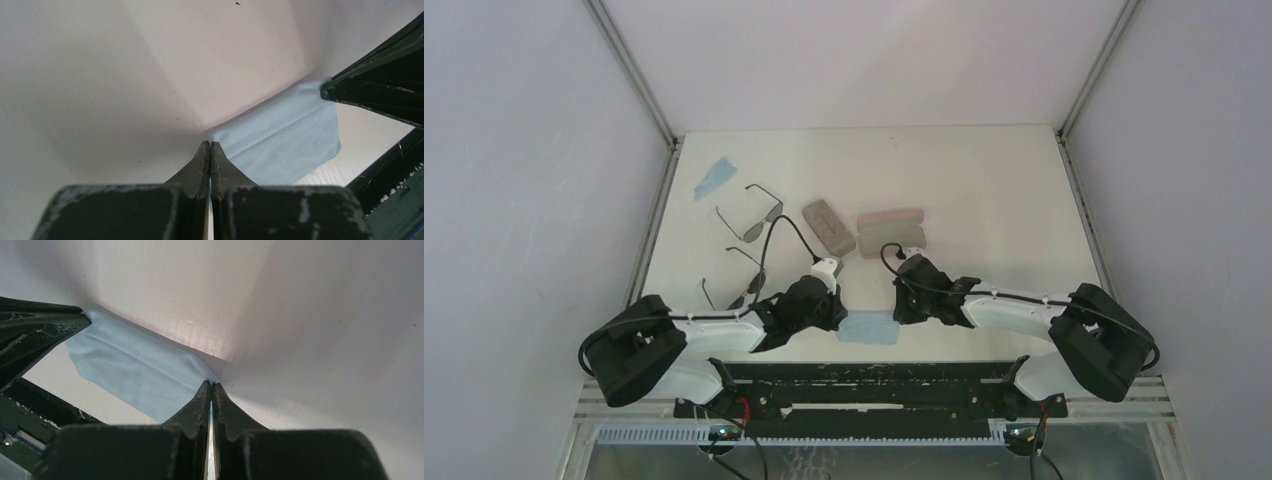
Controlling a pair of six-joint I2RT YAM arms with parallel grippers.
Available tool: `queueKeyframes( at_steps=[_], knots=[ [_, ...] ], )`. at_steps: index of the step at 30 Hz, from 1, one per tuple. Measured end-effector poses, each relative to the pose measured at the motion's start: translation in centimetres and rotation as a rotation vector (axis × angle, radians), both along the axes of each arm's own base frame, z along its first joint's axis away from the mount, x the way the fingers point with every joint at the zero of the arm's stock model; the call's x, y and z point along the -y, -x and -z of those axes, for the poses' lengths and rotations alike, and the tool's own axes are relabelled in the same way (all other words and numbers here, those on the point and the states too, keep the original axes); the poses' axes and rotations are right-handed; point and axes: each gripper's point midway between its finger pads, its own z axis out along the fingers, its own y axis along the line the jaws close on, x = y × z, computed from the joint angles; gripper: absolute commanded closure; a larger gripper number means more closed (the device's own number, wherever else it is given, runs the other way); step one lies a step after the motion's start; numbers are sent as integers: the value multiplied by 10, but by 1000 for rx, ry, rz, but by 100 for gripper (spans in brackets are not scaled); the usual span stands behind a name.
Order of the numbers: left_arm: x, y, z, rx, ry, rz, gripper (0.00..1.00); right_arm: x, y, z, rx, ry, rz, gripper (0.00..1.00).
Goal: Organize the sunglasses
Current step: Pick up the glasses cleaning cloth from the center of the board.
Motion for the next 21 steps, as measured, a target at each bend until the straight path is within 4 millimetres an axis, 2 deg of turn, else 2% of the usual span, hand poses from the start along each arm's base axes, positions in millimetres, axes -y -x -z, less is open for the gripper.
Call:
queueKeyframes(
  at_steps=[4,10,17,21],
  knots=[
    [1,2,-6,2,16,10,100,3,-4,-8,25,-7,12,100],
    [9,-2,-21,20,49,17,100,12,-23,-29,88,-46,61,100],
    [33,-21,-50,56,101,8,100,34,-45,-34,113,-45,123,100],
    [48,-38,-59,67,111,-6,100,43,-59,-37,121,-41,144,100]
  ],
)
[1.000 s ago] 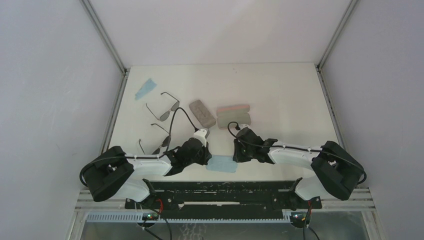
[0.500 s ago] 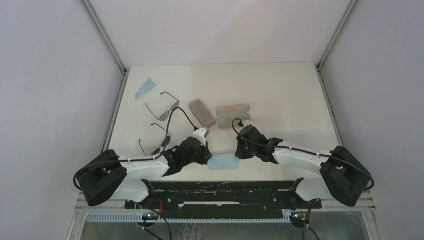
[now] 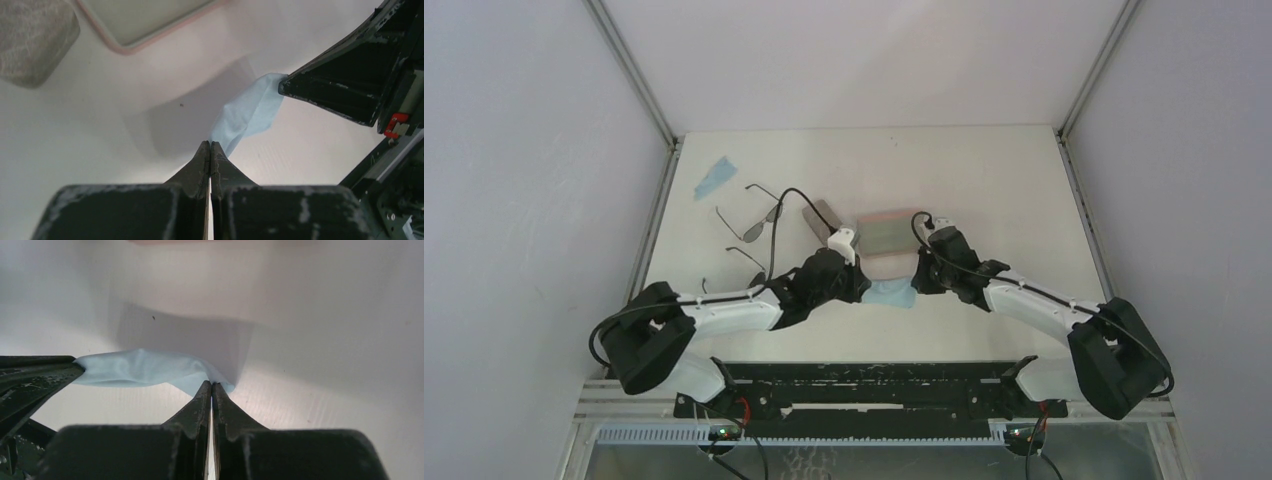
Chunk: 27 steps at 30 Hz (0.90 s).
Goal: Organize the sunglasses
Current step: Pick up the glasses cleaning cloth from the center of the board, then place the glasses cleaning cloth in the sunglasses case.
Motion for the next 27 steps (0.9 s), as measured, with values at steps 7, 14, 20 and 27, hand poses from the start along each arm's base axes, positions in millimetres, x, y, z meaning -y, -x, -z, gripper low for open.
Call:
queueKeyframes(
  at_steps=[7,14,20,27],
  knots=[
    [14,-35,-4,-7,14,-59,100,8,-30,-7,8,-15,31,100],
    [18,-69,-3,-8,15,-113,100,15,-65,-8,8,-20,56,100],
    [17,-93,1,-14,16,-147,100,21,-93,-7,8,-21,73,100],
    [18,-113,1,-17,26,-166,100,20,-116,-7,12,-22,69,100]
  ],
)
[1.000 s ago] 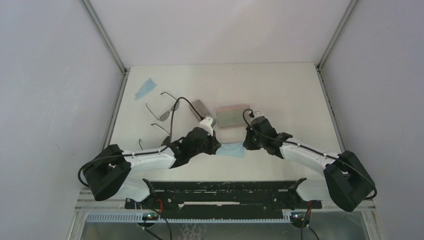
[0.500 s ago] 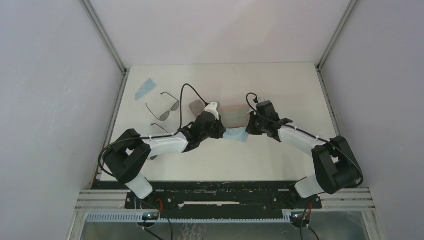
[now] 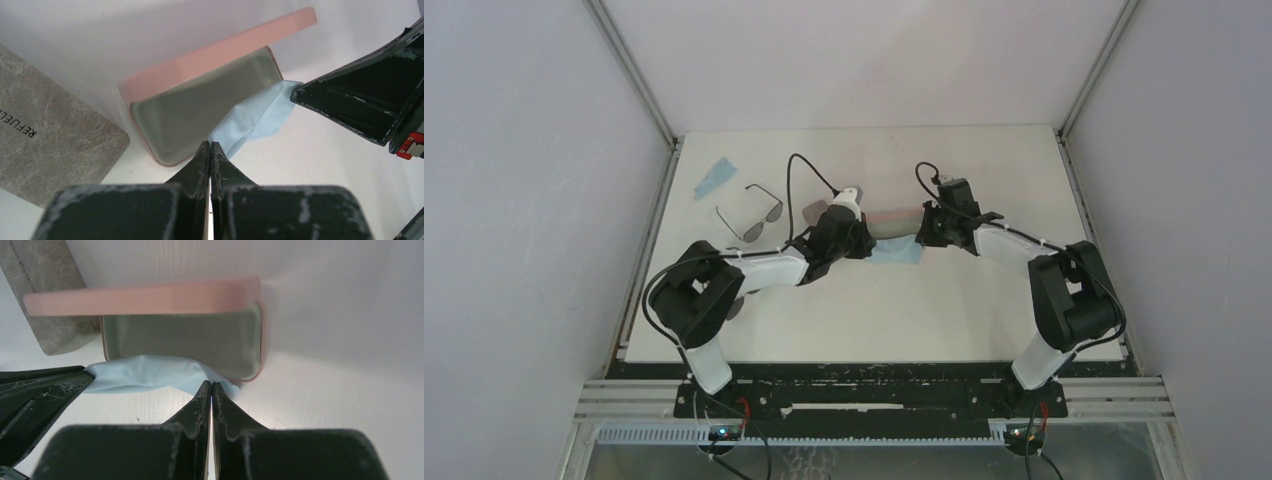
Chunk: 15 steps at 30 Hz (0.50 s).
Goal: Organize the sunglasses
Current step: Place the glasses cleaning cloth in the sunglasses case.
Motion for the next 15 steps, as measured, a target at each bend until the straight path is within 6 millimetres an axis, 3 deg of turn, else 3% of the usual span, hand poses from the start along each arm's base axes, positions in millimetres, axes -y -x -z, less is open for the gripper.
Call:
queueKeyframes(
  at_steps=[7,15],
  knots=[
    [2,-8,7,-10,2,-2,100,0,-18,-2,7,-7,2,100],
    [-1,-12,13,-19,-4,-11,100,3,-24,8,-14,-3,0,100]
  ],
)
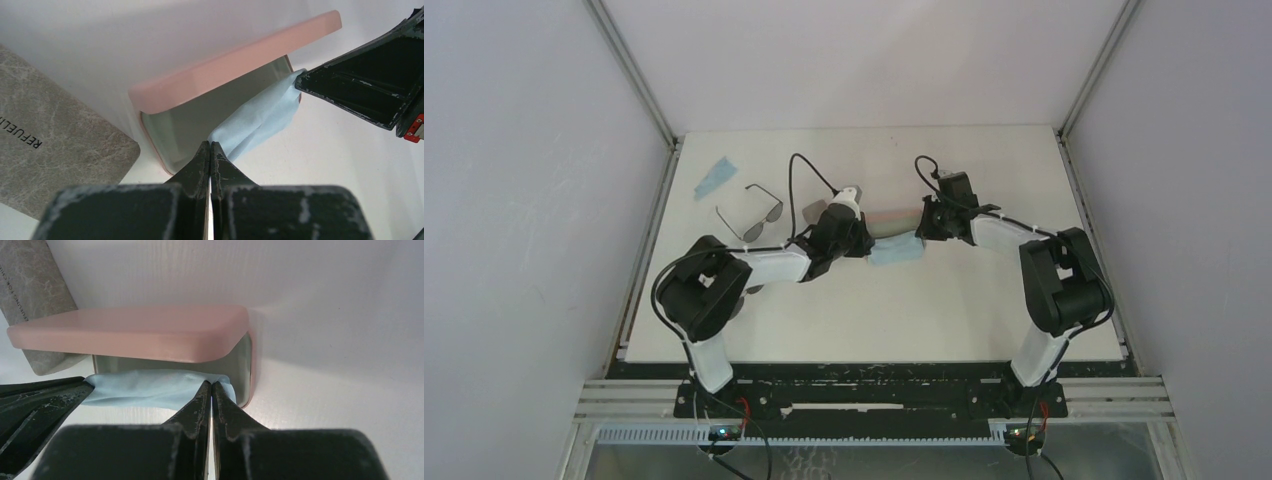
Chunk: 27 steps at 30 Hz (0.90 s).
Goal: Organize the sunglasses
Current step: Place the glasses cleaning cloth in the sunglasses case.
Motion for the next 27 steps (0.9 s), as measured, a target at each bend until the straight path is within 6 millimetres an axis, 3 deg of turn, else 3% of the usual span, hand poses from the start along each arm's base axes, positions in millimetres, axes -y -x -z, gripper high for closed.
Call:
queueKeyframes(
  at_steps=[17,27],
  knots=[
    [1,-21,-1,12,11,-26,100,-5,-16,1,19,-23,-4,100],
    [-1,-23,6,3,4,-31,100,-6,-22,4,23,-24,-4,100]
  ],
)
